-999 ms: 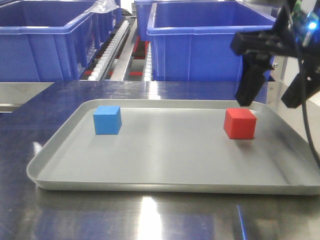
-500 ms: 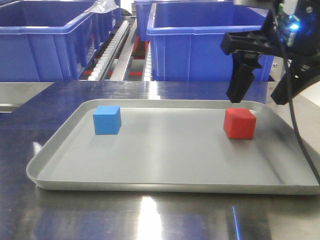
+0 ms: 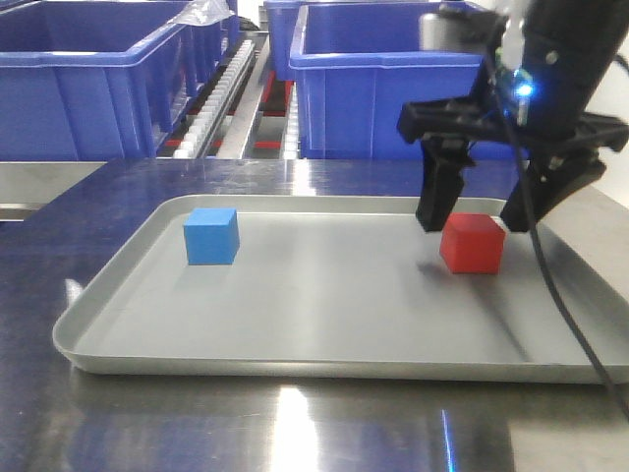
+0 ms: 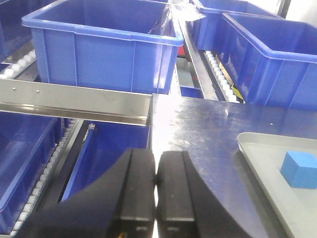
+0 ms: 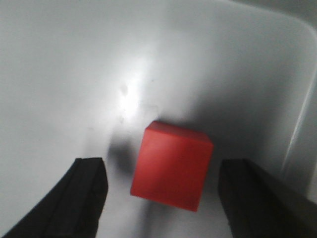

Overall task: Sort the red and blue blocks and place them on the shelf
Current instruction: 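Lower the open right gripper over the red cube, then close the right gripper on the red cube and lift it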

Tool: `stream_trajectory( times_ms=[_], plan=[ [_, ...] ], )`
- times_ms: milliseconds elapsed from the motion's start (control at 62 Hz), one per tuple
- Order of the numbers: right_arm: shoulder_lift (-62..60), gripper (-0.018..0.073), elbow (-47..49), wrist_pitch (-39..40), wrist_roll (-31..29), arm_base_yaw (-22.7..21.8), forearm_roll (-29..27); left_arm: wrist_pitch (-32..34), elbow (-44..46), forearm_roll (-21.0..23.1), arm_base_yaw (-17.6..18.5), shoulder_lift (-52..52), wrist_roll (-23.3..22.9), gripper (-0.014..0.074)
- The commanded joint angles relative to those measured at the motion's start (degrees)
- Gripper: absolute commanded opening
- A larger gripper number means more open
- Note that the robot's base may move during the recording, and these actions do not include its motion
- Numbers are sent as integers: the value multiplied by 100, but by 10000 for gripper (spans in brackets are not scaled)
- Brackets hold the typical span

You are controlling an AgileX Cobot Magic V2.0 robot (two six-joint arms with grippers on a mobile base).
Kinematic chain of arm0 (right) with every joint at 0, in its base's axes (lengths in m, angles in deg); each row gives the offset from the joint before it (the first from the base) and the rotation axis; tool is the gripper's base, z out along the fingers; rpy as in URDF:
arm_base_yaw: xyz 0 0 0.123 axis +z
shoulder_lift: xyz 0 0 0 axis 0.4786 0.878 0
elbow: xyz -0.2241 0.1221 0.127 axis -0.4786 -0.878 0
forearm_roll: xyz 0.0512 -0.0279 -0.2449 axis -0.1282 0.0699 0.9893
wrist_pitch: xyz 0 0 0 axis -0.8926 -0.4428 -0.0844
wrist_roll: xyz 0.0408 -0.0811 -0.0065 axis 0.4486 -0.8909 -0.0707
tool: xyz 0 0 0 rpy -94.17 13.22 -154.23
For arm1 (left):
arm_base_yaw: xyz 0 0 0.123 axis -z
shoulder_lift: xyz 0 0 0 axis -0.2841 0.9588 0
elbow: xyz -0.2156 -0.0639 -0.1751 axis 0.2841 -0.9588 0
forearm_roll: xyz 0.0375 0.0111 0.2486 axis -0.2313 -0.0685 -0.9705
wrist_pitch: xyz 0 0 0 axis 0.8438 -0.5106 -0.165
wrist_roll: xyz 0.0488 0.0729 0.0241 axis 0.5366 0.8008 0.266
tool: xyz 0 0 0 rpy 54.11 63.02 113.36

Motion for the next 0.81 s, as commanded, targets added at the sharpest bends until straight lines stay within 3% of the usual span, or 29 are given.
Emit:
stream_trajectory(
  times_ms=[0,790],
  plan=[
    [-148,581,177,179,-43,-3,30,510,-144,45,2,-75,-18,139],
    [131,550,177,380,-43,-3,234,510,-144,45,2,-75,-18,139]
  ],
)
